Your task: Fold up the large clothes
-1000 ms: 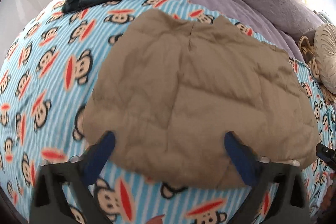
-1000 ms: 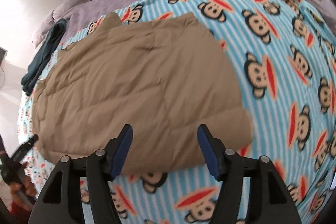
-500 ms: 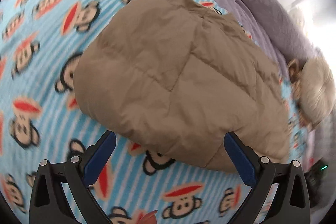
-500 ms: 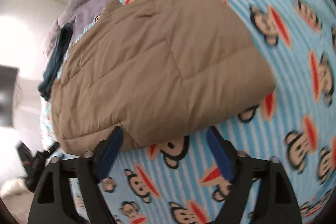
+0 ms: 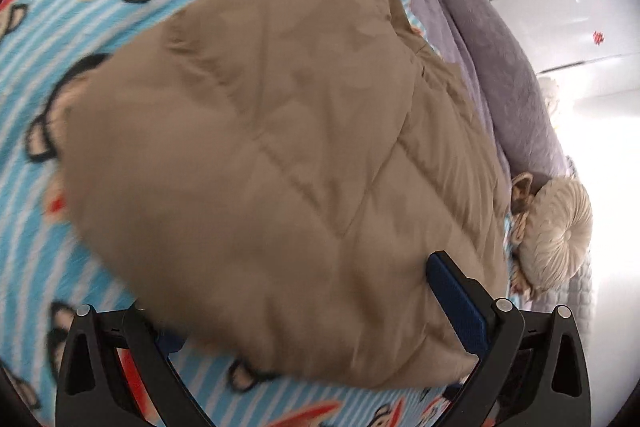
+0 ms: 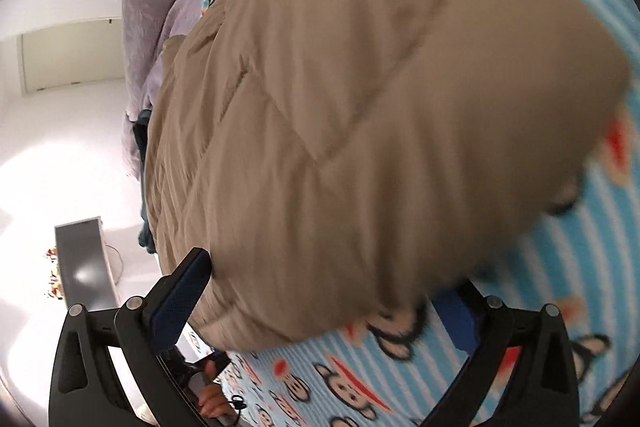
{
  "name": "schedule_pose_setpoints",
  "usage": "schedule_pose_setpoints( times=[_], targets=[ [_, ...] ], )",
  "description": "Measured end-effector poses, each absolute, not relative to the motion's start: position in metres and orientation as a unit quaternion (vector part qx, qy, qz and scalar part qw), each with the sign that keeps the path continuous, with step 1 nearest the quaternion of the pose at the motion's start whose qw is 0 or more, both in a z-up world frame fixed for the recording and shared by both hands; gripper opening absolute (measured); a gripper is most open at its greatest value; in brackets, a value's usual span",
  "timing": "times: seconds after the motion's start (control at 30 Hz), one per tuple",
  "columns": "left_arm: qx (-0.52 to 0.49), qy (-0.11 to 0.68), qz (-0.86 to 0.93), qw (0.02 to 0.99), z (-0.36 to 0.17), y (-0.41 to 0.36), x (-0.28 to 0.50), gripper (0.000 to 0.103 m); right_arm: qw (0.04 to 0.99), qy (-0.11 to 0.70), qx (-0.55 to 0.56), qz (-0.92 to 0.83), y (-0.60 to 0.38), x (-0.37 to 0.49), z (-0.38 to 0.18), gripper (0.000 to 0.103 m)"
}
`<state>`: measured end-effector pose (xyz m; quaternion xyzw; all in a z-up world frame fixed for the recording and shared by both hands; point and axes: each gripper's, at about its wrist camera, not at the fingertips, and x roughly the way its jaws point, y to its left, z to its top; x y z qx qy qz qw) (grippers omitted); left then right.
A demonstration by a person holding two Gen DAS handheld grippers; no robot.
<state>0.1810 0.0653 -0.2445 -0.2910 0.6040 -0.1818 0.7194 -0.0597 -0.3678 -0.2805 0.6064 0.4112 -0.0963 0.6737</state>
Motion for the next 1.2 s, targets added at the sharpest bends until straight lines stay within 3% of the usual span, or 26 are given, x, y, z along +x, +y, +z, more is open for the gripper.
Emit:
schedule_pose_setpoints(
  times=[0.13, 0.17, 0.23, 0.3, 0.37, 0.4, 0.43, 0.53, 0.6, 0.93, 1.2],
  targets=[
    [-0.324, 0.599, -0.154, 0.716, -0.257, 0.057, 0.190, 0.102, 0.681, 0.407, 0.600, -0.098, -0.365, -0.044, -0.285, 0.103],
    [-0.329, 0.597, -0.153, 0.715, -0.259, 0.057, 0.191, 0.098, 0.682, 0.406, 0.600, -0.101, -0.364, -0.041, -0.286, 0.103],
    [-0.338, 0.592, -0.161, 0.714, -0.259, 0.057, 0.193, 0.057, 0.682, 0.402, 0.602, -0.107, -0.363, -0.039, -0.286, 0.103],
    [-0.352, 0.585, -0.177, 0.709, -0.257, 0.061, 0.194, 0.038, 0.680, 0.401, 0.604, -0.112, -0.363, -0.040, -0.285, 0.101],
    [-0.347, 0.578, -0.191, 0.713, -0.251, 0.065, 0.194, 0.029, 0.676, 0.406, 0.603, -0.120, -0.362, -0.043, -0.283, 0.083],
    [-0.337, 0.573, -0.202, 0.719, -0.244, 0.064, 0.192, 0.026, 0.671, 0.411, 0.605, -0.120, -0.361, -0.044, -0.284, 0.063],
    [-0.328, 0.570, -0.209, 0.724, -0.238, 0.063, 0.190, 0.024, 0.668, 0.409, 0.611, -0.112, -0.361, -0.045, -0.283, 0.046],
    [-0.305, 0.558, -0.228, 0.738, -0.219, 0.058, 0.187, 0.022, 0.686, 0.408, 0.594, -0.106, -0.357, -0.047, -0.268, 0.030],
    [-0.300, 0.550, -0.238, 0.742, -0.208, 0.057, 0.186, 0.022, 0.701, 0.409, 0.575, -0.101, -0.353, -0.047, -0.257, 0.027],
    [-0.255, 0.557, -0.278, 0.740, -0.173, 0.094, 0.133, 0.022, 0.711, 0.416, 0.562, -0.070, -0.327, -0.088, -0.227, 0.025],
    [-0.255, 0.595, -0.257, 0.717, -0.182, 0.135, 0.059, 0.022, 0.687, 0.444, 0.572, -0.064, -0.294, -0.141, -0.232, 0.025]
  ],
)
